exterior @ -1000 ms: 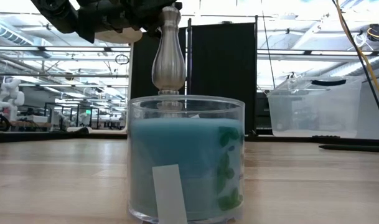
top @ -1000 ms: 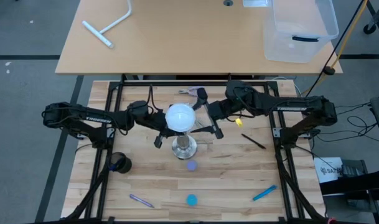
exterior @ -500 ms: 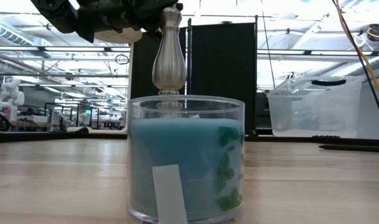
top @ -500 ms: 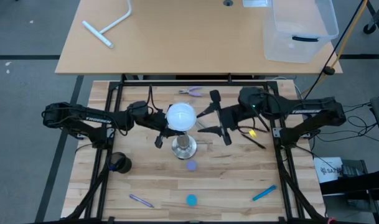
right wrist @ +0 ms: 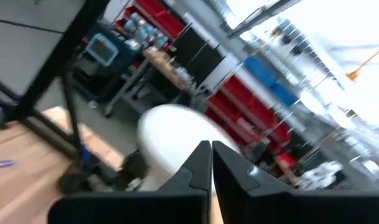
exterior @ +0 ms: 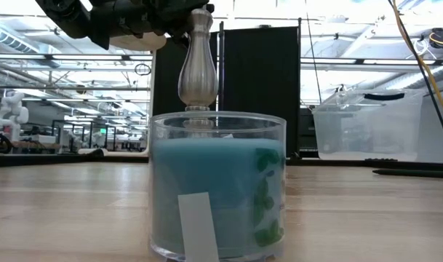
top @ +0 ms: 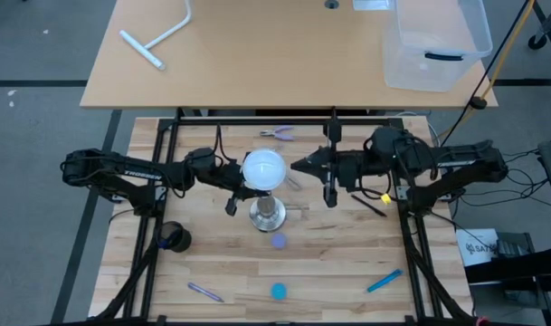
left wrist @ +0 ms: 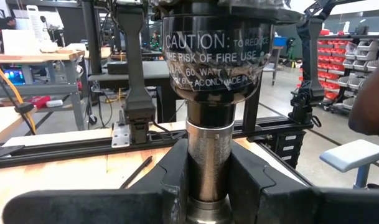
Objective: Screw lightbulb
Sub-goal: Remove the lightbulb from the silver lamp socket
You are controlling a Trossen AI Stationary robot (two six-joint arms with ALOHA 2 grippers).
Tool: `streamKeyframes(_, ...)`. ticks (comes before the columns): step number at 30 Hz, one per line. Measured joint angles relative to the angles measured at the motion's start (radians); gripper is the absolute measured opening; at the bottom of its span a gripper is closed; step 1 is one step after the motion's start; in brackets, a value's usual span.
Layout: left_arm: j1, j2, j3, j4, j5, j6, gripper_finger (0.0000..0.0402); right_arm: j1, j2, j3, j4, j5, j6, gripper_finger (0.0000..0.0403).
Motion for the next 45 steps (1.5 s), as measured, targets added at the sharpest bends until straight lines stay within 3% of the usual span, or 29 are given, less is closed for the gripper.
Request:
streamKeyframes(5,0.000,0.000,0.000,0.000,0.000,-0.001,0.0075,-0.006,0.039,0.060,0.020,0.001,-0.026,0.0001)
streamKeyframes(10,0.000,0.000,0.000,0.000,-0.002,-0.001,0.0075,-0.010,0.128,0.217,-0.117,0.001,-0.042,0.0000)
streamKeyframes(24,0.002,0.000,0.000,-0.001,-0.003,-0.004,0.0075,-0.008,0.538,1.000,-0.838,0.100,-0.112,0.0000)
streamKeyframes(29,0.002,-0.001,0.000,-0.004,-0.005,-0.003,0.0075,0.002,0.540,0.965,-0.831,0.176,-0.175,0.0000)
streamKeyframes(45,0.007,-0.001,0.000,0.001,-0.005,-0.003,0.0075,0.003,0.542,0.973,-0.885,0.148,-0.184,0.0000)
